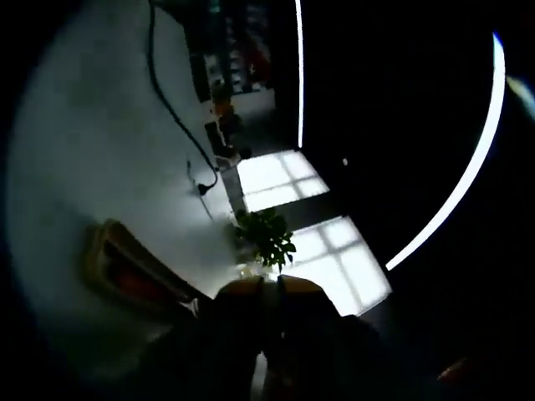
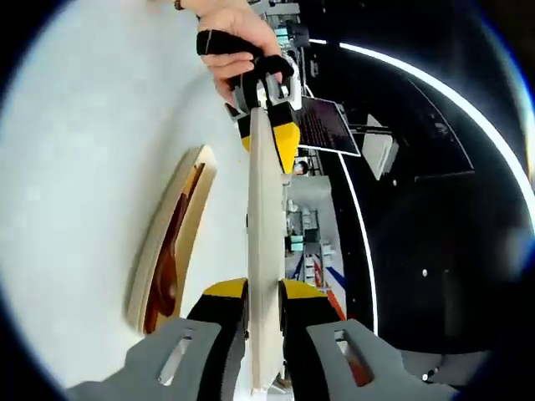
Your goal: Arrange the utensils inside the cutlery case until each visible utensil rests in its matching compartment.
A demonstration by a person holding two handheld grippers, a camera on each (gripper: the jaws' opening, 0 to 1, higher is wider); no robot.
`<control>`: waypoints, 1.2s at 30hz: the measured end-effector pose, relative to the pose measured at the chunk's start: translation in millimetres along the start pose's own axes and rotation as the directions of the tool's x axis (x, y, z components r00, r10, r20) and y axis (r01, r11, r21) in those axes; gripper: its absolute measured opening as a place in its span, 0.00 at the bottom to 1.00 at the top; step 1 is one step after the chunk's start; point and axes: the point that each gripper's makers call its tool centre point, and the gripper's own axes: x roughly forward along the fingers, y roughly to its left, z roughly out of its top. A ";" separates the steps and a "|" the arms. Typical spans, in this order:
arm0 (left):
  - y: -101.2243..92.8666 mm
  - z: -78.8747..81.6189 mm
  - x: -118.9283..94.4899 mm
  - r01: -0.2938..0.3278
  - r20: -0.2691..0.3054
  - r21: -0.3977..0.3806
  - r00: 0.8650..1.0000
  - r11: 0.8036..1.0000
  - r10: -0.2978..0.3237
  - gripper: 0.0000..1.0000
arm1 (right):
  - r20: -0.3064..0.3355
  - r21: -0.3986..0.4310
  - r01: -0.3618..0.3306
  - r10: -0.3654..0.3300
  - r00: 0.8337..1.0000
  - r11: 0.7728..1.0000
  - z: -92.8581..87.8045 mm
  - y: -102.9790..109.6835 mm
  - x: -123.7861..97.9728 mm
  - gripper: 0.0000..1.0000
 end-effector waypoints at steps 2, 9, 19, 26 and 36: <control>0.7 6.9 -0.2 -0.009 -0.015 -0.024 1.000 1.000 0.009 0.05 | 0.030 0.044 -0.057 0.055 0.998 0.997 1.6 6.1 -1.8 0.15; -7.6 40.5 1.8 -0.124 -0.072 0.065 0.989 0.990 0.129 0.05 | 0.169 0.277 -0.150 0.106 0.980 0.949 -0.2 1.0 -22.2 0.34; 16.6 71.0 19.7 -0.139 -0.249 -0.023 0.960 0.990 0.129 0.05 | 0.324 0.782 -0.359 0.160 0.933 0.509 -37.2 -5.9 -27.2 0.60; 32.9 73.0 19.5 -0.124 -0.271 -0.057 0.957 0.991 0.104 0.05 | 0.359 0.933 -0.359 -0.020 0.933 -0.025 -80.6 -6.6 -33.2 0.50; 52.6 80.4 16.4 -0.156 -0.267 -0.065 0.955 0.986 0.133 0.05 | 0.227 0.974 -0.225 0.152 0.962 -0.028 -87.5 44.3 -22.2 0.26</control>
